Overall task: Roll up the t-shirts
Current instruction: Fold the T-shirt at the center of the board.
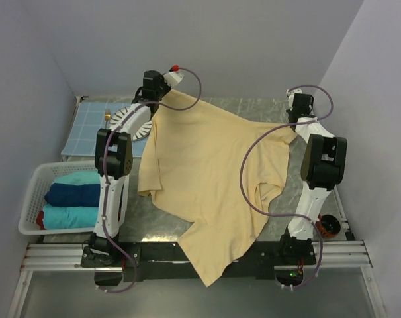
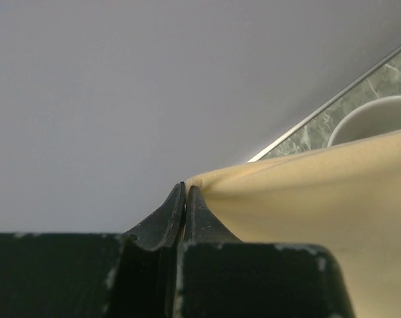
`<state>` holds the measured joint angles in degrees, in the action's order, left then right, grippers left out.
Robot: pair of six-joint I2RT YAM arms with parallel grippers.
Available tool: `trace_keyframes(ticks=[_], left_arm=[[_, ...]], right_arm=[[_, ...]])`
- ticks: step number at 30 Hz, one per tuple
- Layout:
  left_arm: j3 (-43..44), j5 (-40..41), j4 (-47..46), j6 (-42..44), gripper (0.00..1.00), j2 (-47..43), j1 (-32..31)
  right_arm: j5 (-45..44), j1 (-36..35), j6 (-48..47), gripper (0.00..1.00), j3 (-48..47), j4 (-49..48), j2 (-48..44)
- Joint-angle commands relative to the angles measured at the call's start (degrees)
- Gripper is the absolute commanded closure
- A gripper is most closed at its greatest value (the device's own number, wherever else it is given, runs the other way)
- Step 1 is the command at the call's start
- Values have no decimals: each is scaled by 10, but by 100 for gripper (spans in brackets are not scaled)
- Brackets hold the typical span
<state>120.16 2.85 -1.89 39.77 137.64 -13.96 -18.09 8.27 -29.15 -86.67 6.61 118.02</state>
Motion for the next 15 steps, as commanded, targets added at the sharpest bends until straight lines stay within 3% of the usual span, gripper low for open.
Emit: trace_keyframes(ticks=[1, 5, 15], left_arm=[[-44, 0, -61, -11, 99, -50, 5], [-96, -18, -69, -27, 99, -79, 7], [-122, -30, -61, -46, 99, -101, 9]], right_arm=[[-22, 4, 11, 100, -12, 5, -31], [-20, 3, 12, 100, 27, 11, -67], [-10, 0, 23, 100, 63, 40, -96]])
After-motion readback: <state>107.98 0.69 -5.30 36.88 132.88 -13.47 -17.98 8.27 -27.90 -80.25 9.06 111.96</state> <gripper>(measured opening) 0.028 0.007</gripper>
